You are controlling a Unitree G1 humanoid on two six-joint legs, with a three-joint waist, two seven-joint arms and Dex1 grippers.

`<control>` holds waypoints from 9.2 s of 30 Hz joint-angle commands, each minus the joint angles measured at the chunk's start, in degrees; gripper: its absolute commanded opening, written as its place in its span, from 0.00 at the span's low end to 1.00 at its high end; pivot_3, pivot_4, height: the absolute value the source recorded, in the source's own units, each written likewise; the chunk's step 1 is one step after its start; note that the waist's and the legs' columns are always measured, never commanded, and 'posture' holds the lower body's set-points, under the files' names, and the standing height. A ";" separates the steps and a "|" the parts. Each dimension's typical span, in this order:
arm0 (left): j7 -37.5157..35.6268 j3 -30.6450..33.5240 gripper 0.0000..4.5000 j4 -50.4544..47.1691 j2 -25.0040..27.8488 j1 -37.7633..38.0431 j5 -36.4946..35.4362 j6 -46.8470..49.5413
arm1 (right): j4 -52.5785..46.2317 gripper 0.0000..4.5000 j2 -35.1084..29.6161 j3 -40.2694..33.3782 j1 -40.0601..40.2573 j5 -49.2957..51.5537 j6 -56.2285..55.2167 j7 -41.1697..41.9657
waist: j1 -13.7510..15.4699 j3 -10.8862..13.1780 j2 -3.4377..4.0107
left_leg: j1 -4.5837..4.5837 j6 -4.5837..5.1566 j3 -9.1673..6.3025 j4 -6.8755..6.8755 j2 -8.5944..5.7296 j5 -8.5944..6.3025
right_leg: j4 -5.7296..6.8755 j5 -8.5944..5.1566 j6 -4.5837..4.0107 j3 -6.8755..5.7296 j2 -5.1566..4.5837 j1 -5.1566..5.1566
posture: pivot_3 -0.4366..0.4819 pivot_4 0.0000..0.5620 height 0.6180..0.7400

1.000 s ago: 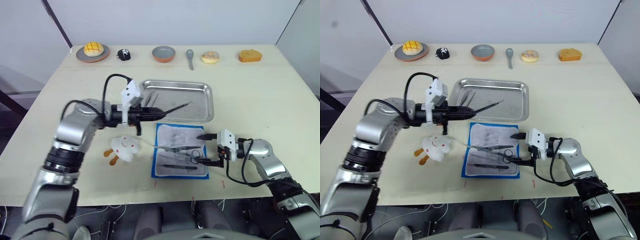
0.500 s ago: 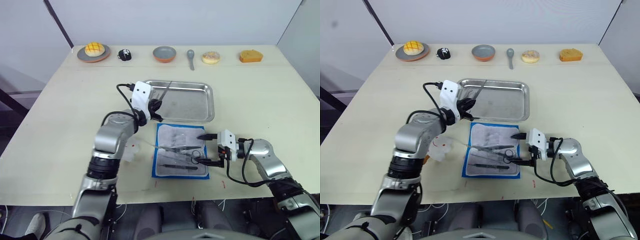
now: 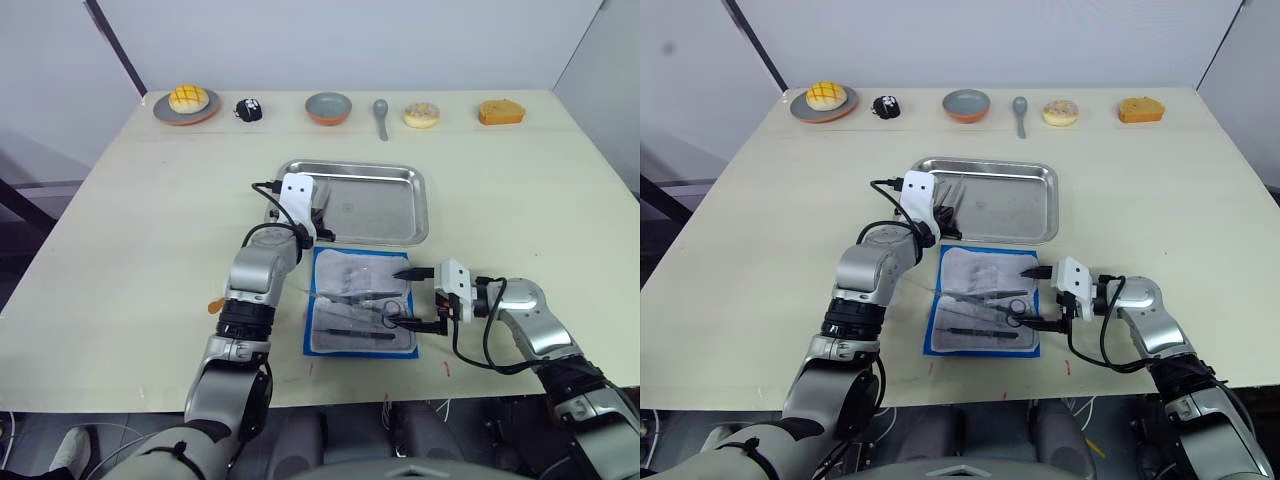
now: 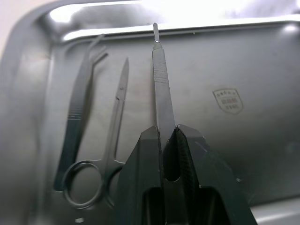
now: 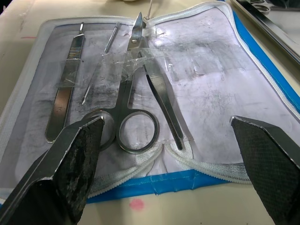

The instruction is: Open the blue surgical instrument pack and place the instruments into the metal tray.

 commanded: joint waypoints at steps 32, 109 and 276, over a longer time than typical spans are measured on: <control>-24.83 1.12 0.93 -14.72 8.81 2.72 -8.77 -9.28 | 4.32 1.00 -0.31 3.63 3.33 -5.68 1.96 -1.21 | -0.16 0.00 0.01 | 0.02 -0.16 0.02 -0.04 0.00 0.08 | 0.00 0.00 0.00 0.02 0.00 -0.01 | 0.48 0.27 0.94; -85.29 -15.83 0.57 30.83 19.90 -4.81 -0.24 -64.63 | 0.71 1.00 -1.33 2.85 4.10 -4.87 3.46 -1.79 | -0.03 0.08 0.06 | -0.05 0.14 0.00 -0.06 0.03 -0.08 | -0.02 -0.03 -0.02 -0.01 0.06 -0.06 | 0.48 0.27 0.94; 1.90 0.02 0.01 5.61 -5.12 -6.62 2.66 -3.69 | 3.69 1.00 0.18 3.99 2.46 -5.80 2.18 -0.73 | 0.00 0.06 0.07 | -0.05 -0.02 -0.07 -0.02 -0.01 0.01 | -0.02 0.00 0.00 -0.04 0.02 -0.02 | 0.48 0.27 0.94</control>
